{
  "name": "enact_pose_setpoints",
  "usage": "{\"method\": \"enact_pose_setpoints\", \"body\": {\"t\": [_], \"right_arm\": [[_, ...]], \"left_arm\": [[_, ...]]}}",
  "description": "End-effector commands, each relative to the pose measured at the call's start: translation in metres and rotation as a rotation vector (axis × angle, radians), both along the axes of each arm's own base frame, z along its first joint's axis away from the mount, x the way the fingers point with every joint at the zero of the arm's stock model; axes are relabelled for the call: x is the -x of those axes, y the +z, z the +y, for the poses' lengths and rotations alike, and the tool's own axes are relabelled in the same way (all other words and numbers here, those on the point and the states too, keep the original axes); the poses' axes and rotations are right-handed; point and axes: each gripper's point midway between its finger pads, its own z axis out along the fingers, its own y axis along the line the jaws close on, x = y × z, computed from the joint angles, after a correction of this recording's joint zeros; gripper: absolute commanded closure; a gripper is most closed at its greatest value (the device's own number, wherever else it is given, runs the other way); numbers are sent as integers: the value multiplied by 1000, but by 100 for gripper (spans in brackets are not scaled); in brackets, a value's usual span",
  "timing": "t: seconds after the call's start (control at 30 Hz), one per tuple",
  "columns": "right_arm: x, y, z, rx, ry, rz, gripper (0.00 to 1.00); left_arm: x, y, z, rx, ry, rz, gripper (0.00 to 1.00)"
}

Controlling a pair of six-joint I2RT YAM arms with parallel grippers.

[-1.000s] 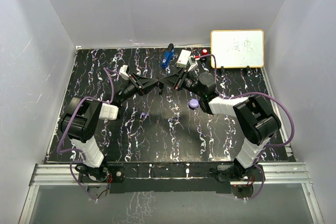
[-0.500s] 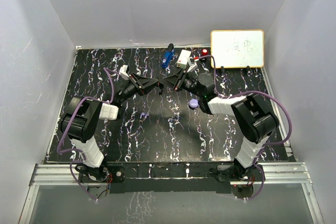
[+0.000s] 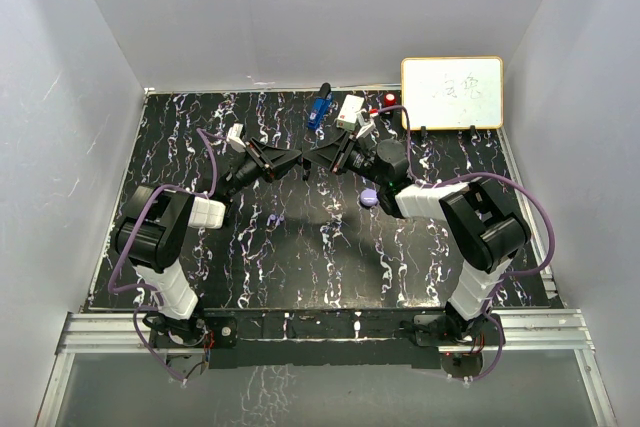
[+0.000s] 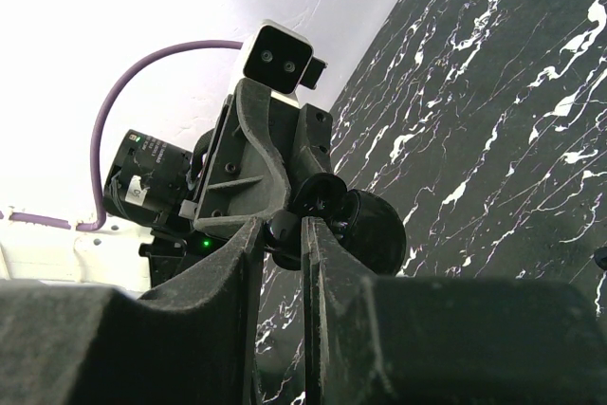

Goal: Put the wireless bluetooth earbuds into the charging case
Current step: Place the earbud in the charging case.

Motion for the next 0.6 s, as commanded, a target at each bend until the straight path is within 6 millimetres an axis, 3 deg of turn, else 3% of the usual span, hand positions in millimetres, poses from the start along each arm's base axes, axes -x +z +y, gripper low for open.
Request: {"method": "enact_pose_setpoints", "body": {"t": [0.0,0.57], "right_arm": [[-1,23,-1,-27,-14,-85,100],[-6,36,-5,-48,-12,-109,100]], "left_arm": [[7,36,1,30,-4,-116,100],[10,29,1,41,-13,-107,100]]}}
